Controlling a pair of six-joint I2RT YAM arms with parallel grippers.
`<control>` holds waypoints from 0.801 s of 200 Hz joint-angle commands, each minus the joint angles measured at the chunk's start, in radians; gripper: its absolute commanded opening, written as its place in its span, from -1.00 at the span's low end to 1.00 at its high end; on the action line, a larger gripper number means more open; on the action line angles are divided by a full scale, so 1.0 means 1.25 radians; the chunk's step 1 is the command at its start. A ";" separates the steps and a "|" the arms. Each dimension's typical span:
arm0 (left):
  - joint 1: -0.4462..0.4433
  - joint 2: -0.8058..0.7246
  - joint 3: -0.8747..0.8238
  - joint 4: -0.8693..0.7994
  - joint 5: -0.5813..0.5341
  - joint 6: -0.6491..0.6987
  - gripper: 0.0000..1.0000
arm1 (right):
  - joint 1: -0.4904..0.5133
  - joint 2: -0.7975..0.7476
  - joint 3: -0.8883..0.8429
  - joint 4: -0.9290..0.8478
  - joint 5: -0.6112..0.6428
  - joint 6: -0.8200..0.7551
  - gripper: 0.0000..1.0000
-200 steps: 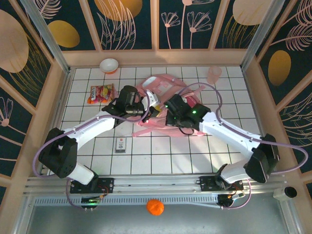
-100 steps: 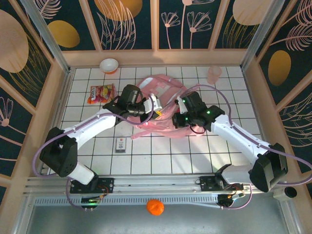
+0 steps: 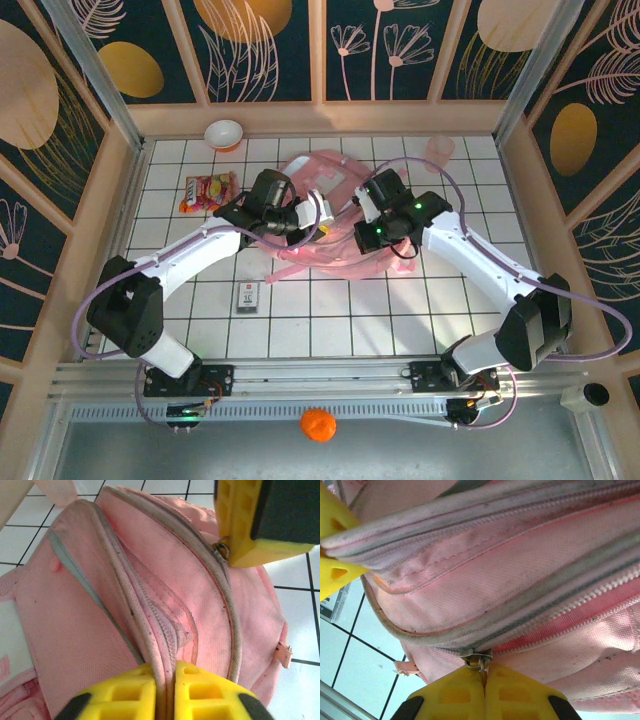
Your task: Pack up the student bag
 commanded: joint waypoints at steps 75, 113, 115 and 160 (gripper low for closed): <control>0.025 -0.189 -0.177 0.127 -0.228 -0.678 0.10 | 0.076 -0.093 -0.197 0.210 -0.039 0.278 -1.00; 0.046 -0.230 -0.242 0.034 -0.335 -0.975 0.26 | 0.124 -0.096 -0.226 0.272 -0.012 0.367 -1.00; 0.049 -0.228 -0.245 0.029 -0.335 -0.994 0.25 | 0.126 -0.096 -0.227 0.274 -0.011 0.370 -1.00; 0.109 -0.105 -0.303 0.050 -0.206 -1.181 0.14 | 0.182 -0.095 -0.238 0.302 0.025 0.428 -1.00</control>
